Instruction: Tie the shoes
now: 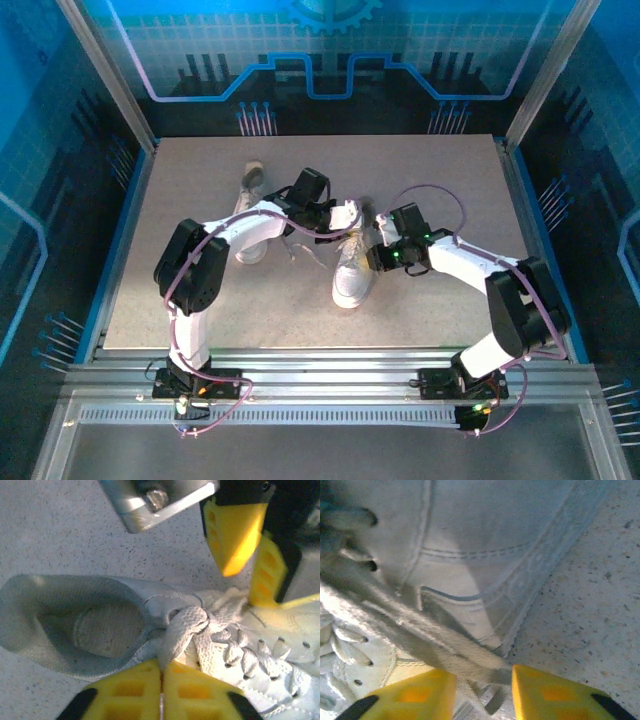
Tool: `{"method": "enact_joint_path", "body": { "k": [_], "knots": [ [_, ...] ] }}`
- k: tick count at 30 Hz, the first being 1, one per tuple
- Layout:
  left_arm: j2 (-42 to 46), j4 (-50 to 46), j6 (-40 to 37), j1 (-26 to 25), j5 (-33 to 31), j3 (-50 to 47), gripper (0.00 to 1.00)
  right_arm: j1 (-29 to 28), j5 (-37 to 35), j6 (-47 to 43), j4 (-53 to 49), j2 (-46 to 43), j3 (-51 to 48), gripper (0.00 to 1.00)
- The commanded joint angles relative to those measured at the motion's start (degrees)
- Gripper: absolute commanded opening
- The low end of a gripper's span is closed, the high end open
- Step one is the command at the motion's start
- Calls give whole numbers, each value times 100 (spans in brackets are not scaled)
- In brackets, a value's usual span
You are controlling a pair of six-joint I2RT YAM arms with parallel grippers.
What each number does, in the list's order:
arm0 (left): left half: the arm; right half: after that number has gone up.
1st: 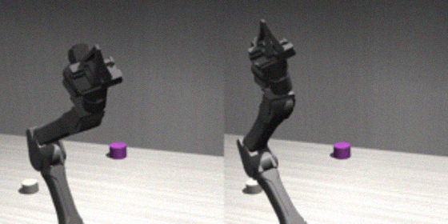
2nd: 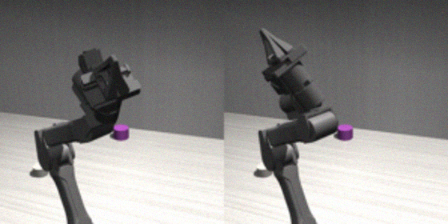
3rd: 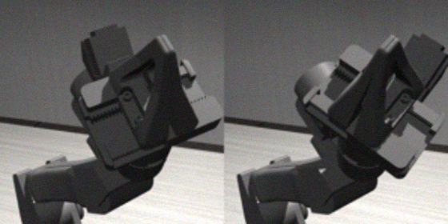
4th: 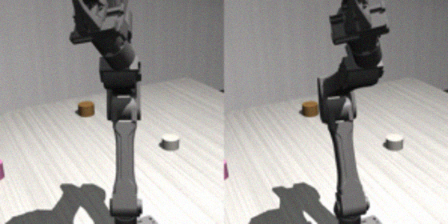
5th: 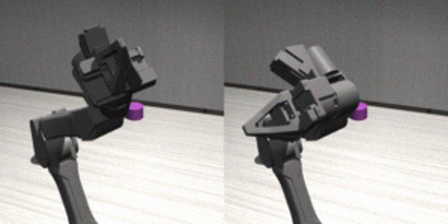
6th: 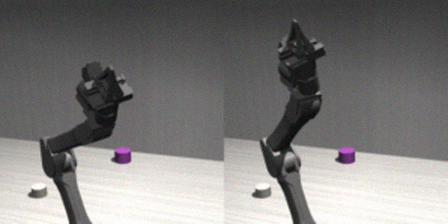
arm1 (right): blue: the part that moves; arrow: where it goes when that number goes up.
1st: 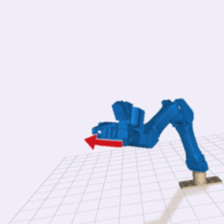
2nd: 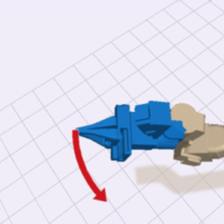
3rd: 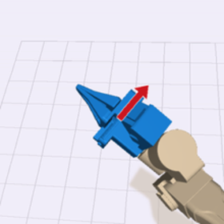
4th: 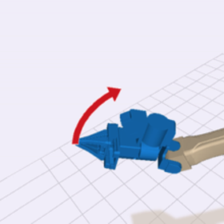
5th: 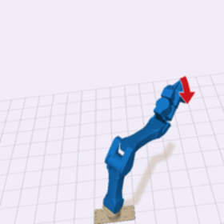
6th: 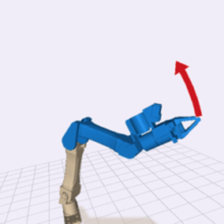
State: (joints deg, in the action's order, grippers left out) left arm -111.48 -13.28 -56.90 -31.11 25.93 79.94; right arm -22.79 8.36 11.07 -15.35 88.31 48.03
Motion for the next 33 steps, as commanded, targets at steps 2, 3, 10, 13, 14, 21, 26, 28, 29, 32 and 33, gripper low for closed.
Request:
{"method": "enact_joint_path", "body": {
  "k": [2, 3, 10, 13, 14, 21, 26, 28, 29, 32, 33],
  "knots": [
    [157, -205, -77, 18, 277, 33, 0, -77, -167, -67, -26, 131, 101, 7],
    [200, -222, -62, 18, 268, 11, 0, -79, -244, -63, -64, 89, 101, 3],
    [438, -349, -25, 81, 18, -132, 0, -7, -693, -255, -463, -443, 169, 0],
    [487, -455, -25, 88, -153, -124, 0, 56, -730, -379, -661, -532, 207, 0],
    [519, -481, -14, 90, -194, -126, 0, 71, -735, -424, -716, -550, 400, 0],
    [661, -593, 108, 100, -378, -238, 0, 184, -769, -673, -928, -488, 735, 0],
    [665, -601, 307, 99, -387, -426, 0, 361, -746, -818, -1055, -322, 975, 0],
    [654, -598, 376, 102, -413, -474, 0, 441, -728, -863, -1074, -268, 1054, 0],
    [646, -609, 409, 98, -414, -488, 0, 471, -708, -898, -1090, -233, 1100, 0],
    [611, -613, 469, 104, -380, -528, 0, 541, -668, -1004, -1109, -110, 1230, 0],
    [594, -616, 500, 104, -362, -524, 0, 550, -662, -1042, -1107, -67, 1263, 0]
  ]
}}
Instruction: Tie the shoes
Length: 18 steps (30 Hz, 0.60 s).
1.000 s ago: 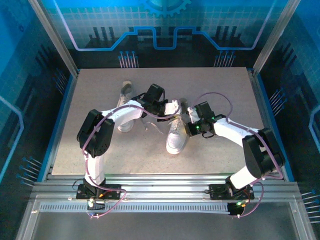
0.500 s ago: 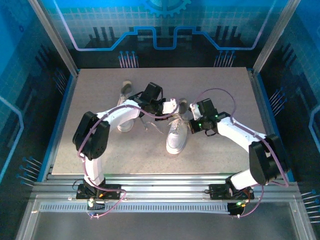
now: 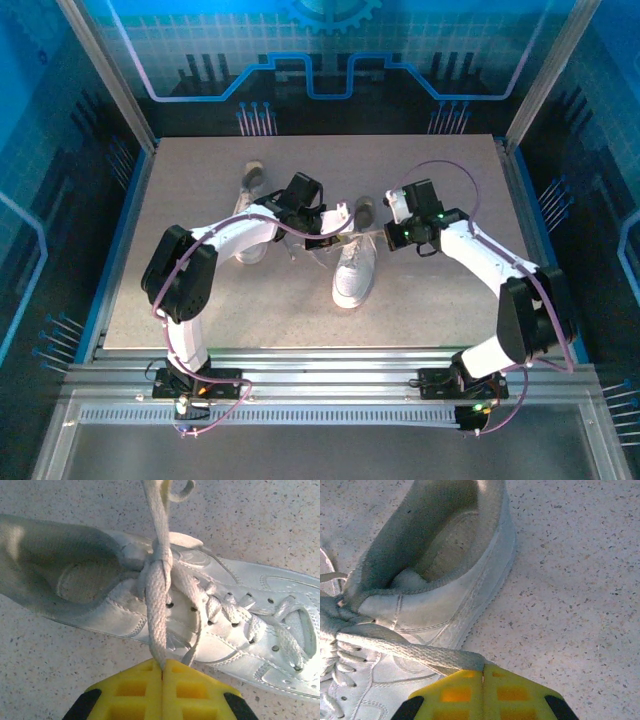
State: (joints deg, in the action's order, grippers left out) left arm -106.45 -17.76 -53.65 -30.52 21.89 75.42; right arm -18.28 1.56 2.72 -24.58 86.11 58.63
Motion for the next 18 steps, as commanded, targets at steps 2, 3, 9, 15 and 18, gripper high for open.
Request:
{"method": "enact_joint_path", "body": {
  "k": [2, 3, 9, 15, 18],
  "knots": [
    [46, -173, 189, 37, 52, -67, 0, 140, 16, -271, -205, 249, 274, 0],
    [25, -172, 203, 40, 46, -66, 0, 155, 11, -300, -213, 276, 298, 0],
    [-194, -139, 212, 47, 47, -19, 0, 203, 158, -499, -214, 522, 480, 0],
    [-443, -8, 273, 86, -52, -45, 0, 211, 267, -571, -166, 834, 516, 0],
    [-457, 22, 355, 106, -60, -14, 5, 220, 410, -653, -159, 857, 566, 0]
  ]
}}
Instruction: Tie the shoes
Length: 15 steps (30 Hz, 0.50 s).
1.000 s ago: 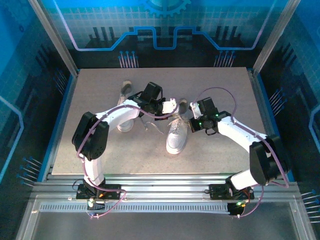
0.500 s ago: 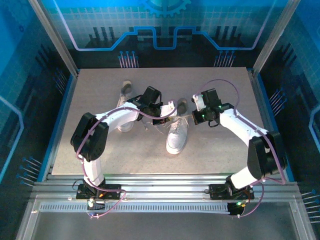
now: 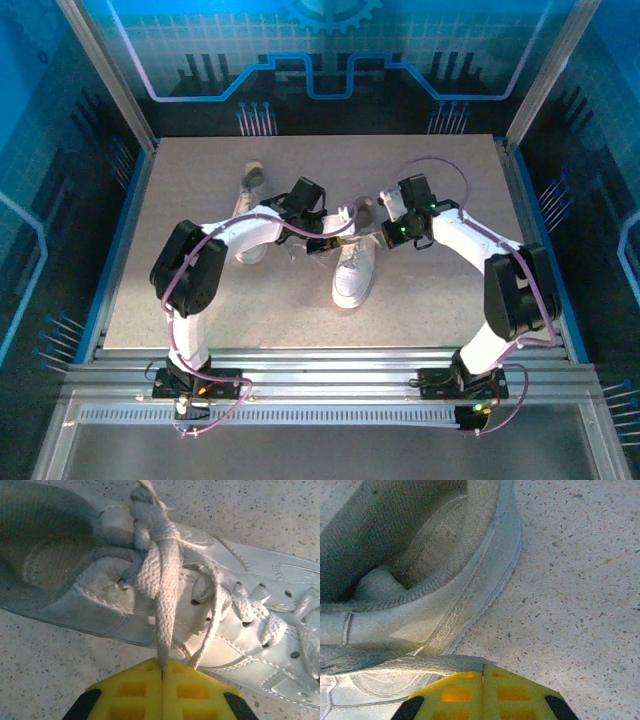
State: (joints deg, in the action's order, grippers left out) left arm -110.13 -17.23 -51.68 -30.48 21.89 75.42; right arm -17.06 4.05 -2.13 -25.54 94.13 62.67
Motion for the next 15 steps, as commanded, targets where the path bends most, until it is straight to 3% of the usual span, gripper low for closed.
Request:
{"method": "enact_joint_path", "body": {
  "k": [1, 5, 8, 15],
  "knots": [
    [-60, 28, 164, 91, -79, -47, 14, 97, 252, -214, -96, 59, 205, 1],
    [194, 202, 183, 129, -84, -180, 31, 90, 356, -279, -594, -9, 500, 42],
    [477, 228, 171, 187, -101, -275, 36, 106, 158, -283, -918, -253, 605, 51],
    [1129, 212, 391, 438, -293, -506, 38, 186, 126, -33, -1221, -977, 547, 52]
  ]
}}
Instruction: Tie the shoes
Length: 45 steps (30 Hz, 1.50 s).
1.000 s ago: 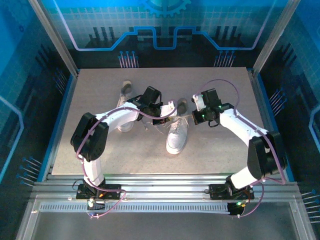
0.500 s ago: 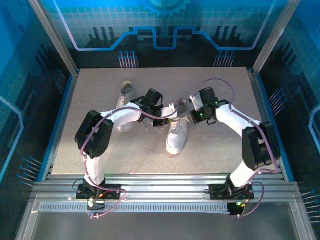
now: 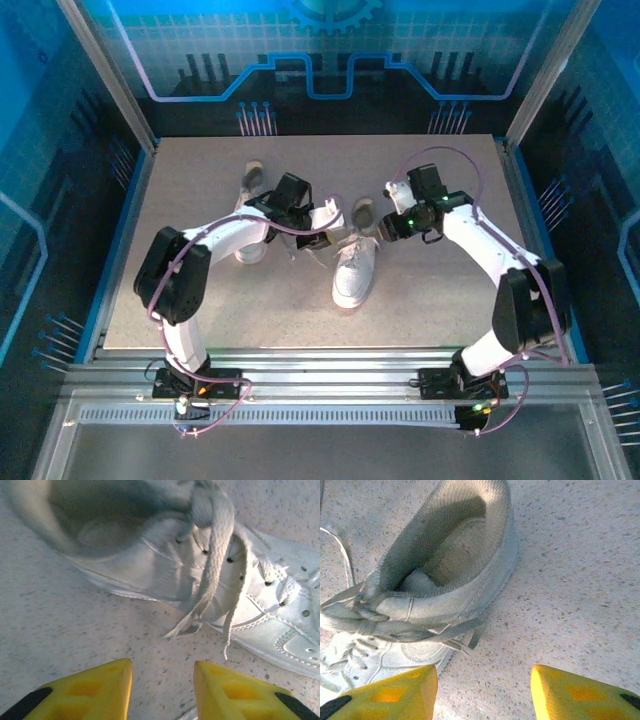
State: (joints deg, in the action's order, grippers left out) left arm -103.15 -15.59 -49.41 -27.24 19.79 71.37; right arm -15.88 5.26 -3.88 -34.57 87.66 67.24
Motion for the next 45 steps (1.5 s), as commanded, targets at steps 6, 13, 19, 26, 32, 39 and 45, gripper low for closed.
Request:
{"method": "enact_joint_path", "body": {
  "k": [6, 13, 19, 26, 32, 39, 45],
  "knots": [
    [1096, 280, 910, 350, -1008, -454, 40, -251, -228, 670, -196, -662, 46, 52],
    [1628, 223, 3155, 1235, -2539, -410, 53, -1358, -884, 1194, 99, -83, 738, 52],
    [1156, -925, 4728, 2591, -1994, 388, 57, -2237, -1004, 1343, 84, 1420, 2200, 53],
    [451, -1157, 4972, 3205, -714, 962, 60, -2873, -817, 1412, 62, 3350, 3946, 56],
    [-382, -1383, 4827, 3199, -423, 1724, 62, -2956, -788, 1526, -409, 4688, 5219, 58],
    [-1677, -1954, 4941, 3127, -467, 2976, 62, -2984, -944, 1574, -454, 4992, 5010, 58],
    [-2279, -2547, 4919, 2849, -791, 3354, 52, -3016, -1224, 1577, -613, 4747, 4277, 60]
  ]
}}
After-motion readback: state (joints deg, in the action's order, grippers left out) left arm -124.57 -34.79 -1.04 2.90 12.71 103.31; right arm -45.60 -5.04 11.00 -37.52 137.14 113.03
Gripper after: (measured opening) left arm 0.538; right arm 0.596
